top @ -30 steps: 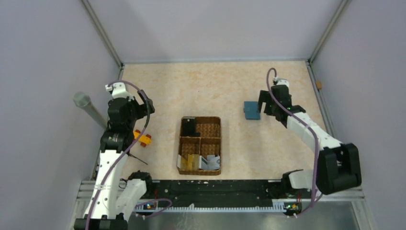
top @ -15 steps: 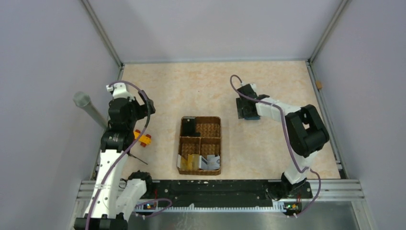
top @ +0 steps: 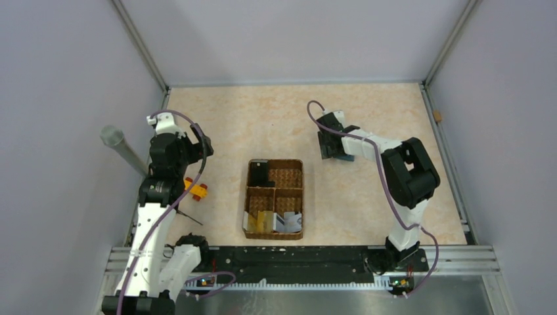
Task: Put the credit cards into the card holder
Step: Pick up the card holder from the center of the board.
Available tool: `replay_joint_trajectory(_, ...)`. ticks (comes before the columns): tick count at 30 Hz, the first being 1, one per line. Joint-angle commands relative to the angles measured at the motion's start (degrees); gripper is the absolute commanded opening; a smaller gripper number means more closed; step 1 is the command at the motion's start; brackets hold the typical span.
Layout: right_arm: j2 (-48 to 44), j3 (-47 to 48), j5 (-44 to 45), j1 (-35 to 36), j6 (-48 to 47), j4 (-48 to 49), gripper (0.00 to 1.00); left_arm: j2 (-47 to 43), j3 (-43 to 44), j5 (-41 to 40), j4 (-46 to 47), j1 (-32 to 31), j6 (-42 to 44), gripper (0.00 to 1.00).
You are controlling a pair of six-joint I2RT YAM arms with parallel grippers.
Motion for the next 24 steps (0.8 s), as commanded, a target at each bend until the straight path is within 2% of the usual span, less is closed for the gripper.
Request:
replay_joint_trajectory(1, -3.17, -0.61, -0.67, 0.86, -0.05, -1.29, 0.83, -0.15, 0.42, -0.67, 1.01, 0.35, 0.44, 0.99)
replay_joint_trajectory(8, -3.72, 1.67, 1.72, 0.78, 0.95, -4.16, 0.83, -0.26, 0.52, -0.63, 0.79, 0.32, 0.61, 0.99)
replay_joint_trajectory(12, -2.41, 1.91, 1.80, 0.59, 1.91, -4.47, 0.80, -0.65, 0.37, -0.63, 0.72, 0.29, 0.71, 0.99)
replay_joint_trajectory(24, 3.22, 1.56, 9.10, 0.50, 0.18, -1.62, 0.57, -1.24, 0.18, -0.72, 0.65, 0.32, 0.71, 0.99)
